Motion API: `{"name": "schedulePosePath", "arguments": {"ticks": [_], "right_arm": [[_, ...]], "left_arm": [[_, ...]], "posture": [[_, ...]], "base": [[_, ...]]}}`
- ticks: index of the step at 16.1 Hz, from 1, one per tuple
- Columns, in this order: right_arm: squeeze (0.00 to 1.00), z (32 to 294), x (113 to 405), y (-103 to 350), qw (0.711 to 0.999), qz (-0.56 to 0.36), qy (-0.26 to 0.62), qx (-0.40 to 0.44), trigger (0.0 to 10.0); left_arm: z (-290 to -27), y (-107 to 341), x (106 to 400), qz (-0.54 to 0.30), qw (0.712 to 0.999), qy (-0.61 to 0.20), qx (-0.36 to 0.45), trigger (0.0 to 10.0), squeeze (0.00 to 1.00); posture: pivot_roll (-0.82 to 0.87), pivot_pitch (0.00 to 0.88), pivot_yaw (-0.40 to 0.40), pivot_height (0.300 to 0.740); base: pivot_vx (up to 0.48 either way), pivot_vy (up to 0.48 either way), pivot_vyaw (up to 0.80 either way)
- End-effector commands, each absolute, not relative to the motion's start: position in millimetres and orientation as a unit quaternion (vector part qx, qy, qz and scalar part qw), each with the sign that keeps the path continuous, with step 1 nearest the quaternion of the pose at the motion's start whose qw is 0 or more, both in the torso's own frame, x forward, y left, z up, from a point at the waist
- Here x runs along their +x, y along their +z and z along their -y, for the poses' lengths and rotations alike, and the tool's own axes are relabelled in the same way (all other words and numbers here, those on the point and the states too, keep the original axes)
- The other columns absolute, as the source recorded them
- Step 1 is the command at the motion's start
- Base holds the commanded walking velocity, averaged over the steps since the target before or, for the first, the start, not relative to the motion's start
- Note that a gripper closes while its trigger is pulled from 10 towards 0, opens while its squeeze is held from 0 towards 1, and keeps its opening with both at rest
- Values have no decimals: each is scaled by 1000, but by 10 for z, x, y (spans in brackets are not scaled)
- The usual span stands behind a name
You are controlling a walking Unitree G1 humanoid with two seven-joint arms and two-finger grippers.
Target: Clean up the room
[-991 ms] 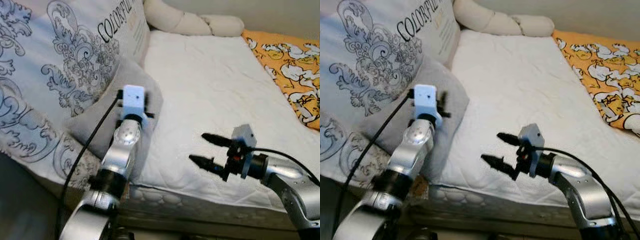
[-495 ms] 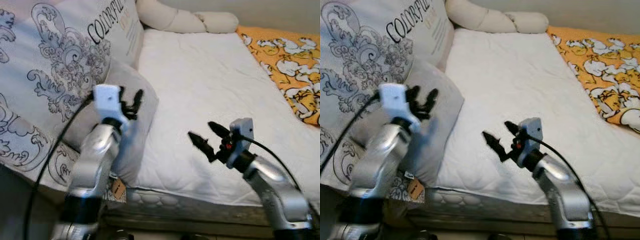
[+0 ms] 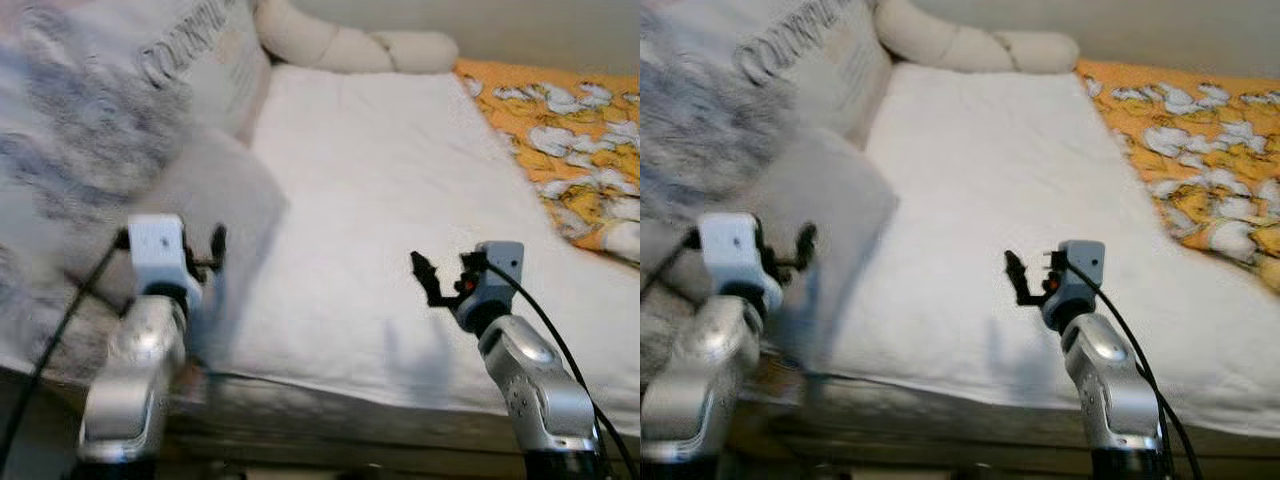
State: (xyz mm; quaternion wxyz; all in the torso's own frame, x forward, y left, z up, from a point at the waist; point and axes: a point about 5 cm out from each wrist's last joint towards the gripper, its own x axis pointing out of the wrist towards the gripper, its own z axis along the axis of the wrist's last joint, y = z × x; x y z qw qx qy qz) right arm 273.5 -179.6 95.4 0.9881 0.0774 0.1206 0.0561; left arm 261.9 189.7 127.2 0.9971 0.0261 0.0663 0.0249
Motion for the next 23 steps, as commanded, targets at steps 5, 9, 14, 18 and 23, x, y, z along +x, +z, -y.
{"name": "schedulePosePath", "arguments": {"ticks": [5,9,14,18,23], "right_arm": [[0,1739,2825,983,992,-111,53,41,10000],[0,1707,2841,931,990,-118,44,66,10000],[0,1711,2816,805,984,-152,28,88,10000],[0,1678,2830,798,987,-143,27,69,10000],[0,1681,2834,795,987,-146,34,59,10000]], "left_arm": [[-2049,1234,2641,-84,993,65,44,10000,882],[-2020,1233,2670,-86,993,58,61,10000,882],[-2021,1209,2680,-90,992,57,65,10000,882],[-2065,1200,2676,-93,992,60,69,10000,882],[-2036,1206,2695,-90,992,59,67,10000,886]], "posture": [[27,0,-59,740],[39,0,-60,740],[49,0,-59,740],[49,0,-48,740],[58,0,-68,740]], "base": [[0,-480,0],[0,-480,0],[0,-480,0],[0,-480,0],[0,-480,0]]}}
